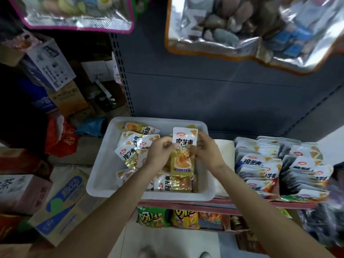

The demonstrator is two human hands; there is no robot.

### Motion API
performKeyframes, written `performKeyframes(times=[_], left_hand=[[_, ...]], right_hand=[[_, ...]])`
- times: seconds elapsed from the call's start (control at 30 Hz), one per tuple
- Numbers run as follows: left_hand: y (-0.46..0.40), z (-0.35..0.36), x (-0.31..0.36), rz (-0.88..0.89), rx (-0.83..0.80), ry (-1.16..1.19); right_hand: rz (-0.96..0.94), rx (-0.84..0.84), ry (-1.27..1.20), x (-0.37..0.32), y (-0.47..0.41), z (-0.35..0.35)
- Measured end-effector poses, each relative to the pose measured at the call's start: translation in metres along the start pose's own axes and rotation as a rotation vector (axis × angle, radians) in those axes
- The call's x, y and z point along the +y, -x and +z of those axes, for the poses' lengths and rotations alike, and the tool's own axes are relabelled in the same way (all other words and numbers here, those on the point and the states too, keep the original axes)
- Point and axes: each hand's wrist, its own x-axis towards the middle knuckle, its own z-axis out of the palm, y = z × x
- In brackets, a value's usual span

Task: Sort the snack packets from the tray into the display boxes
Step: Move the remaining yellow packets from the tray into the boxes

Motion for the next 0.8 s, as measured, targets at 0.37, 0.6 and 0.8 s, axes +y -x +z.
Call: performKeyframes(times=[0.37, 0.6, 0.8], left_hand=[[-0.026, 0.084, 0.031, 0.104, -0.329, -0.395], [-0.035, 0.103, 0.015, -0.093, -0.444, -0.356], [-0.037, 0.105, 0.006, -0.111, -0.4, -0.331]], right_hand=[[-0.116, 0.287, 0.09, -0.004, -0.003, -0.13], [-0.136, 0.127, 0.366, -0.001, -0.014, -0.14], [-0.127, -0.147, 0.723, 0.012, -0.037, -0.127]])
